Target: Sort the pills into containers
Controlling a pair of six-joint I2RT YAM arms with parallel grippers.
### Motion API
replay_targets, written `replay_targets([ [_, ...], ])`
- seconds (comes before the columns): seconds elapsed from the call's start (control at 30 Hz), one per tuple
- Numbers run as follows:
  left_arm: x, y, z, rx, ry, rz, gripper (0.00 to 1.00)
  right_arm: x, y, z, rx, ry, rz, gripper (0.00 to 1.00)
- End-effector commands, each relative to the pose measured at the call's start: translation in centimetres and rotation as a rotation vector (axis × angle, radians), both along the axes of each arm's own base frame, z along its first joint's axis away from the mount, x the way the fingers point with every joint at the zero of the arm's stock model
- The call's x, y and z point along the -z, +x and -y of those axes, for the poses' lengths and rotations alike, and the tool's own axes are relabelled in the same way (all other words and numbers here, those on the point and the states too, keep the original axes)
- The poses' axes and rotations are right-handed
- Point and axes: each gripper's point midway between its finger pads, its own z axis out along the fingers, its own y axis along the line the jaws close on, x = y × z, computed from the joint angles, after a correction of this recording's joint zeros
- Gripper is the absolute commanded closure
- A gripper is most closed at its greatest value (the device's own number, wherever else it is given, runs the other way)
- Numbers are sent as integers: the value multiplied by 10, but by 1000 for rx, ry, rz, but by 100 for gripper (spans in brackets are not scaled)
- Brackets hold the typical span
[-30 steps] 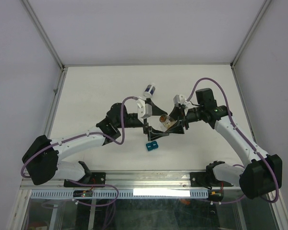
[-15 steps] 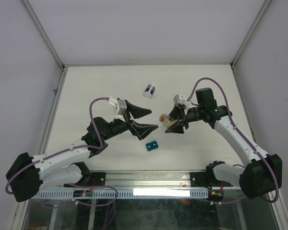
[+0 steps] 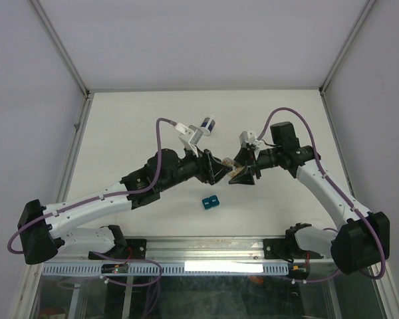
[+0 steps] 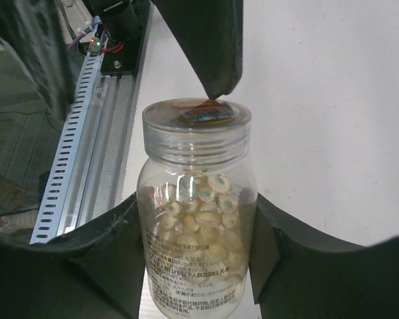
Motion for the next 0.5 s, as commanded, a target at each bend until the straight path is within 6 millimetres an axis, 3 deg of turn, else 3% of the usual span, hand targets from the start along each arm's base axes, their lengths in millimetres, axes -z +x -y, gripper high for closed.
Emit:
replay_targets([
  [0.0,4,11,3,-54,83,-10,39,-21,10,-4,-8,37,79,100],
  [0.3,3,14,11,-42,105,-2,40,-21,10,-3,-8,37,81,100],
  [0.47,4,12,15,-17,110,2,45,-21,9,-3,-9,38,83,100],
])
